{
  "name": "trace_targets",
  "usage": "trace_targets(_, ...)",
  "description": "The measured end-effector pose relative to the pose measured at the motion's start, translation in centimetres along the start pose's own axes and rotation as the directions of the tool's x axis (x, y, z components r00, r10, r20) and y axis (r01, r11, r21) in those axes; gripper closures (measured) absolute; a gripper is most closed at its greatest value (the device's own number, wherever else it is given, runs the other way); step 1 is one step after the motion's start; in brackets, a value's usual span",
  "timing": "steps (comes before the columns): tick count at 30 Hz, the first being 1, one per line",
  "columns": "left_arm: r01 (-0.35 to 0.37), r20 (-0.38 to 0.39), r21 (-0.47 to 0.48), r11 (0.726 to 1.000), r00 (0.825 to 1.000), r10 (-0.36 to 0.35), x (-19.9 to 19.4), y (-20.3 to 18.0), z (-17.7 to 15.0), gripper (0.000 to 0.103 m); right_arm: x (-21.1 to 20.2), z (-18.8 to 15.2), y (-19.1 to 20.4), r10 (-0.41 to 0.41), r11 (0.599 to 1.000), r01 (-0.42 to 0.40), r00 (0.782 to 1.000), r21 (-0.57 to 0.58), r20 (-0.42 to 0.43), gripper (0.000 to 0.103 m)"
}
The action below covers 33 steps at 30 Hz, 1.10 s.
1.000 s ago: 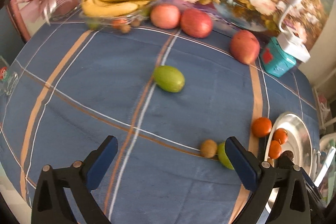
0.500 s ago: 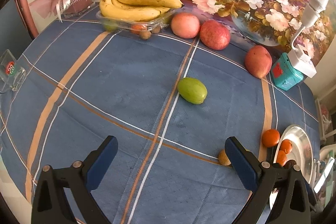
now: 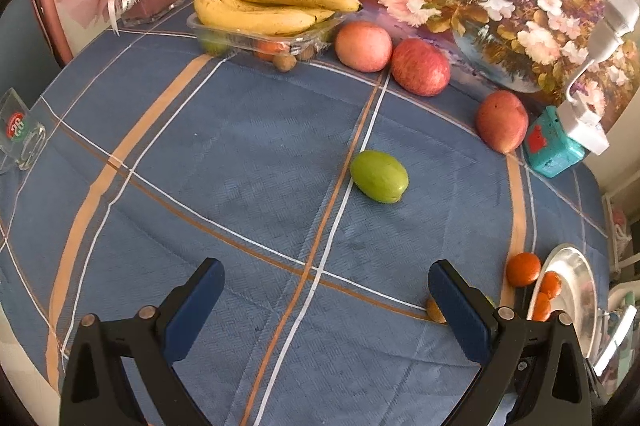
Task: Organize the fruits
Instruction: 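Move right tool to the green mango while left tool moves to the kiwi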
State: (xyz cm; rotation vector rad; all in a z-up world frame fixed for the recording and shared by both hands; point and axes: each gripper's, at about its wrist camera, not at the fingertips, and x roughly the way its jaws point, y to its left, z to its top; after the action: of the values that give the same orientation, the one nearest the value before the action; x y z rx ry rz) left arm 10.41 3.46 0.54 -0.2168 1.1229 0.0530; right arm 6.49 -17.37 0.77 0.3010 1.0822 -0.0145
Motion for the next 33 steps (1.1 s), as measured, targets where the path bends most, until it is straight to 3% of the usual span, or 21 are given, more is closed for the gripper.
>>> trace_targets(8, -0.005, -0.034, -0.027, 1.0, 0.999, 0.004, 1.3, 0.5, 0.0, 0.0, 1.5, 0.0, -0.1, 0.021, 1.0, -0.021, 0.999, 0.014, -0.033, 0.003)
trace_targets(16, 0.03, -0.051, -0.039, 0.999, 0.998, -0.032, 2.0, 0.0, 0.1, 0.0, 1.3, 0.0, 0.1, 0.038, 0.999, -0.038, 0.999, 0.018, 0.005, 0.004)
trace_targets(19, 0.032, -0.057, -0.037, 0.999, 0.998, -0.034, 2.2, -0.2, 0.1, 0.0, 1.4, 0.0, 0.0, 0.04, 0.999, -0.04, 0.999, 0.024, 0.001, 0.021)
trace_targets(33, 0.033, -0.083, -0.02, 0.999, 0.996, -0.035, 2.9, -0.9, -0.3, 0.0, 3.8, -0.7, 0.1, 0.037, 0.999, -0.036, 0.997, 0.021, -0.074, 0.041)
